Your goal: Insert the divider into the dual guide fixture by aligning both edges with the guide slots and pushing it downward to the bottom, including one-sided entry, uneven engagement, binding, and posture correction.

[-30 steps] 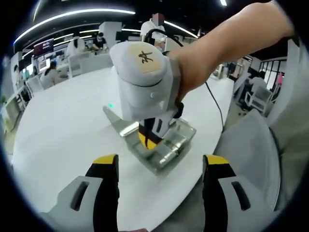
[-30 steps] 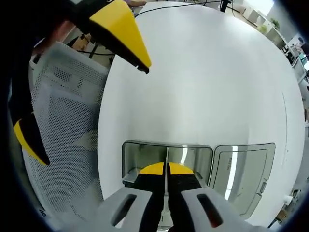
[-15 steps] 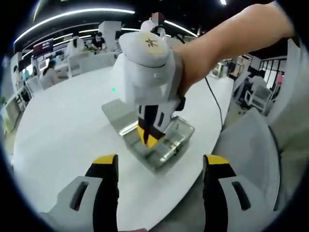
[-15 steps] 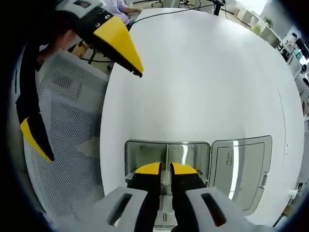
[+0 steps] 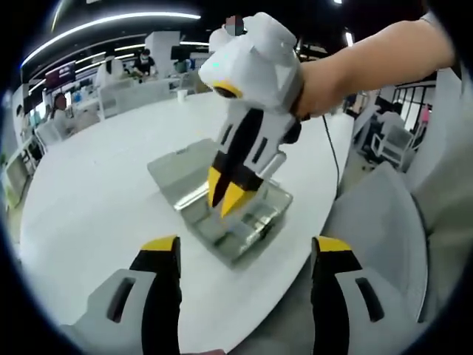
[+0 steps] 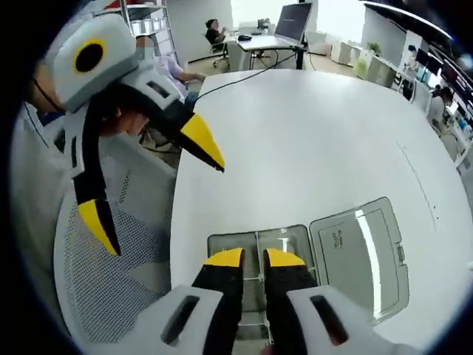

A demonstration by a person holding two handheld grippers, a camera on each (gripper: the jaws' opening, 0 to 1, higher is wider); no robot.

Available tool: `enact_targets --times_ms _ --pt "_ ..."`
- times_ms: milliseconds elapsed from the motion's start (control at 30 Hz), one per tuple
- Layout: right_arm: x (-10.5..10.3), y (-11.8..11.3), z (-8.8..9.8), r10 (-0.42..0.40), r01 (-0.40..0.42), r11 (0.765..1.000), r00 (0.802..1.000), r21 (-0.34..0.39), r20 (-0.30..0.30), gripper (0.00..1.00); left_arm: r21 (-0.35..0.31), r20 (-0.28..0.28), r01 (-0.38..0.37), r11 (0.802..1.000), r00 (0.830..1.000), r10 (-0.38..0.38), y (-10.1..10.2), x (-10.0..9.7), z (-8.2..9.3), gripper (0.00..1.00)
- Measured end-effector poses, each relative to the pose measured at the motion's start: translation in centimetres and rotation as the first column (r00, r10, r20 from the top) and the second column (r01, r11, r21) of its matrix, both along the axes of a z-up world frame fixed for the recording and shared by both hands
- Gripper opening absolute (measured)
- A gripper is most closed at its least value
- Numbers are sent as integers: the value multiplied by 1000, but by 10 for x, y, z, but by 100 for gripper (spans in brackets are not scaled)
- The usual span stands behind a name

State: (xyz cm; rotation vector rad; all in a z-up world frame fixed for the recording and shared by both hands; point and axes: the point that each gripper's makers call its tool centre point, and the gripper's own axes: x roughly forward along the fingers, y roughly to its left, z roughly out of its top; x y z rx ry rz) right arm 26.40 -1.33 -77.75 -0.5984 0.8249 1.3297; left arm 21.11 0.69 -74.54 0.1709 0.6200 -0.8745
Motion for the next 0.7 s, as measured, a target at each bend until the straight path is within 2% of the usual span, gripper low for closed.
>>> enact_targets --times_ms 67,133,367,467,533,700 --pt "2 -5 7 -20 19 999 1000 49 10 6 2 -2 5 1000 1000 -5 -2 0 -1 71" --pt "2 -11 12 -57 58 994 998 95 -12 7 5 -7 12 1000 1000 -12 -5 -1 -2 71" --pt "1 -34 27 -120 118 974 993 192 -3 10 -9 -14 24 1000 1000 -24 -15 1 0 70" --pt "2 -44 32 -144 140 964 990 226 2 11 -1 -11 42 999 999 -42 -20 1 1 70" --pt "1 -50 36 -170 168 950 985 263 -16 13 3 -10 53 999 999 -53 -24 2 2 70" --pt "0 -68 43 -194 185 934 981 305 -2 15 15 -13 79 997 997 -79 -32 4 5 70"
